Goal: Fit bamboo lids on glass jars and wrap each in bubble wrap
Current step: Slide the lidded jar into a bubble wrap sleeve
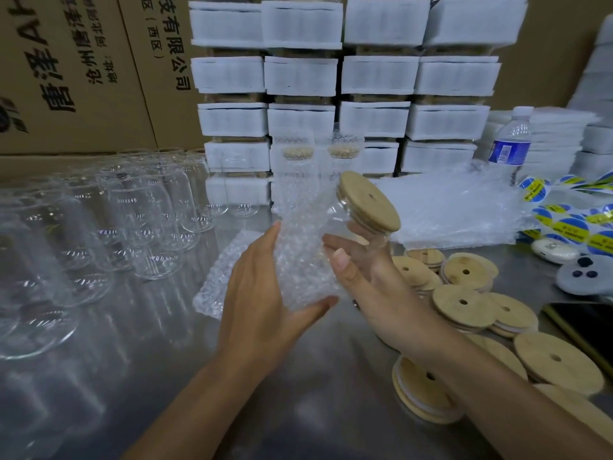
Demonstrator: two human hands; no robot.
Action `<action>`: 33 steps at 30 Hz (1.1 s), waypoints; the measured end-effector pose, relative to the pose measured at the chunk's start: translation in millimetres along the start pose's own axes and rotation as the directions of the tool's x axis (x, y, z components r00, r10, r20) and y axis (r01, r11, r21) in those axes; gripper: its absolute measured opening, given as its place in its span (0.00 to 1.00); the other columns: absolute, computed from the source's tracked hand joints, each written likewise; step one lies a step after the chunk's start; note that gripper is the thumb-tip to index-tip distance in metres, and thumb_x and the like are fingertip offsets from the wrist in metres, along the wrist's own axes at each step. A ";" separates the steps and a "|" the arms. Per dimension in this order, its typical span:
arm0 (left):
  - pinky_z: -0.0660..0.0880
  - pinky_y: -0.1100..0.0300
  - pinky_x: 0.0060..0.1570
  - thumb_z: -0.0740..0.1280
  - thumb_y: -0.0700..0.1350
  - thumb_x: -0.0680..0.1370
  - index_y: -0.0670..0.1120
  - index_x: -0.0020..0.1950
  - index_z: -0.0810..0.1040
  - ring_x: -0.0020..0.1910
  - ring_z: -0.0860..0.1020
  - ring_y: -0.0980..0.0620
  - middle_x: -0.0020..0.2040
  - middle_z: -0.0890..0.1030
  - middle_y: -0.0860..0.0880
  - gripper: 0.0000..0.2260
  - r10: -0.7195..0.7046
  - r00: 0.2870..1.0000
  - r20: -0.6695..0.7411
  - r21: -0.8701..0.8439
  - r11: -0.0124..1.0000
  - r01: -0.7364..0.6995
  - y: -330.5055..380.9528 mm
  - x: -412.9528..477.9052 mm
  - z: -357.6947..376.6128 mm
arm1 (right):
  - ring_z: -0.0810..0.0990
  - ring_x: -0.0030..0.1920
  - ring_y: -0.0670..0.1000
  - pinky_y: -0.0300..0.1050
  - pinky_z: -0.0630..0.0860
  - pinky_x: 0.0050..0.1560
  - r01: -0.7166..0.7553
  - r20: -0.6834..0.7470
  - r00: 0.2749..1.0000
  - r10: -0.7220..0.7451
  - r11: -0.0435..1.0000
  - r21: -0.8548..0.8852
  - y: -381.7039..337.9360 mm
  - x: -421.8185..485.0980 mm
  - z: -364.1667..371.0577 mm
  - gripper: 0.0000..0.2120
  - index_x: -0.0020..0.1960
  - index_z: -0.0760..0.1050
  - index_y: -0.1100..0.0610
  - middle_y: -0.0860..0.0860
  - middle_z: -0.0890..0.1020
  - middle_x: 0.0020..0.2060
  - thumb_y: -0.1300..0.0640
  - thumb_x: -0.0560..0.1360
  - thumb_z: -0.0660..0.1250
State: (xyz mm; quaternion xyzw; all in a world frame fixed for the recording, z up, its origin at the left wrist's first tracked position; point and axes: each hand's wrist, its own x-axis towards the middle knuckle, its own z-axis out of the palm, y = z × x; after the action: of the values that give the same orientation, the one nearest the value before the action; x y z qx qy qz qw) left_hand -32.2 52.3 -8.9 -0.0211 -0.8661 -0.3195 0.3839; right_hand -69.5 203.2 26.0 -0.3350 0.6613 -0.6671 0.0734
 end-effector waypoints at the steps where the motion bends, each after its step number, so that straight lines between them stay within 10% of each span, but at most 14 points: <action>1: 0.71 0.46 0.63 0.79 0.59 0.62 0.46 0.73 0.63 0.67 0.71 0.49 0.68 0.72 0.50 0.46 -0.008 1.000 -0.005 -0.030 1.000 0.008 -0.1 -0.1 -0.8 | 0.71 0.58 0.26 0.21 0.70 0.45 0.007 0.017 1.000 -0.006 1.000 -0.016 0.0 -0.1 0.1 0.35 0.68 0.61 0.60 0.35 0.70 0.58 0.43 0.66 0.60; 11: 0.65 0.80 0.52 0.79 0.60 0.59 0.54 0.68 0.62 0.59 0.69 0.74 0.58 0.69 0.68 0.43 -0.084 0.987 -0.139 -0.219 0.974 0.052 3.2 1.5 -1.0 | 0.77 0.47 0.33 0.26 0.69 0.46 0.123 -0.018 0.991 -0.133 0.951 -0.282 -1.5 0.2 -1.2 0.15 0.51 0.76 0.40 0.35 0.80 0.45 0.36 0.73 0.57; 18: 0.71 0.76 0.45 0.75 0.56 0.63 0.48 0.63 0.70 0.50 0.78 0.68 0.52 0.79 0.58 0.32 -0.321 0.934 -0.156 -0.521 0.830 0.199 0.8 6.9 -4.1 | 0.71 0.65 0.39 0.30 0.66 0.62 0.312 -0.201 0.884 -0.422 0.853 -0.419 3.8 -1.3 -4.9 0.27 0.68 0.64 0.43 0.40 0.74 0.62 0.49 0.72 0.69; 25: 0.76 0.39 0.56 0.74 0.59 0.62 0.46 0.62 0.74 0.54 0.82 0.44 0.55 0.83 0.46 0.33 -0.396 0.918 -0.011 -0.762 0.598 0.248 -1.0 15.4 -16.0 | 0.61 0.70 0.33 0.41 0.64 0.69 0.064 -0.050 0.995 -0.086 0.940 -0.336 20.2 0.8 -3.5 0.49 0.75 0.49 0.38 0.35 0.62 0.71 0.35 0.61 0.72; 30: 0.79 0.62 0.41 0.70 0.57 0.67 0.41 0.62 0.74 0.49 0.84 0.50 0.50 0.85 0.49 0.29 -0.278 0.960 0.017 -0.766 0.613 0.192 6.1 13.5 -16.1 | 0.72 0.66 0.40 0.40 0.72 0.63 0.174 0.078 0.984 -0.161 0.961 -0.213 19.8 2.5 6.3 0.35 0.73 0.62 0.47 0.39 0.74 0.65 0.48 0.70 0.73; 33: 0.80 0.56 0.45 0.72 0.61 0.68 0.40 0.63 0.74 0.52 0.83 0.45 0.52 0.84 0.45 0.32 -0.273 0.960 0.055 -0.787 0.580 0.210 12.4 11.2 -16.8 | 0.73 0.66 0.42 0.42 0.73 0.64 0.198 0.076 0.979 -0.187 0.962 -0.188 20.1 0.1 11.4 0.34 0.73 0.61 0.49 0.39 0.75 0.64 0.47 0.71 0.71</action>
State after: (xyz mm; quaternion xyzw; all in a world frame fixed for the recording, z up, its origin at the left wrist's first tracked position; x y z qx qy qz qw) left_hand -25.7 50.2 13.8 -0.0574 -0.6183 -0.7157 0.3197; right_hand -70.3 191.3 6.1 -0.4223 0.6853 -0.5933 -0.0060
